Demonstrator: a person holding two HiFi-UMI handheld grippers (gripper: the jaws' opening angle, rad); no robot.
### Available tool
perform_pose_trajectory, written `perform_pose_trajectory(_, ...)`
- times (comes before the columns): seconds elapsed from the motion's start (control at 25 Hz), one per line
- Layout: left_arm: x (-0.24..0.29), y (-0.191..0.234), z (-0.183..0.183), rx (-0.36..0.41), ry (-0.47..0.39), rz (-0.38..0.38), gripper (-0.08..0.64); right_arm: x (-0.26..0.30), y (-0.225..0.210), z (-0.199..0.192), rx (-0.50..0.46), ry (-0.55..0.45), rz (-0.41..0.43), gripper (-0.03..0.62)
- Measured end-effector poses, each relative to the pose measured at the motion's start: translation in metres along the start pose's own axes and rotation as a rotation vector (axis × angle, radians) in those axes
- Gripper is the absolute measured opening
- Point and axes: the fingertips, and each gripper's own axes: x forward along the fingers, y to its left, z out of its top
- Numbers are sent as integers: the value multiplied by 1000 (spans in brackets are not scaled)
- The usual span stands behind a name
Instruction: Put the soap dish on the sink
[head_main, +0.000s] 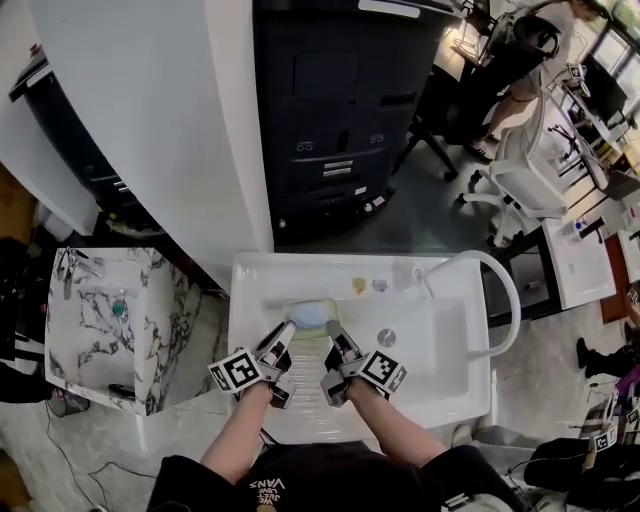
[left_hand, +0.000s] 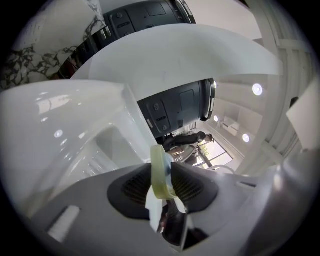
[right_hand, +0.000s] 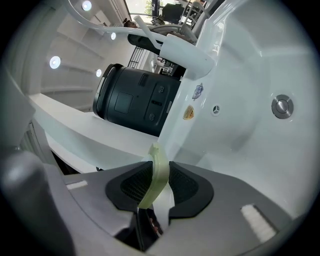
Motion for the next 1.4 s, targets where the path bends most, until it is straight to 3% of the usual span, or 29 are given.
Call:
perform_pose_trajectory(0.48,24,32,6,-21,12,43,141,24,-28,6,12,-9,-46,84)
perform_pose_trajectory(1.12,40,51,17,-68,-40,108,141,46,-39,16,-13,24,-63,87)
perform_pose_trajectory(1.4,45,55,27,-80,-86,130,141,57,-33,21,-88,72,-36,97)
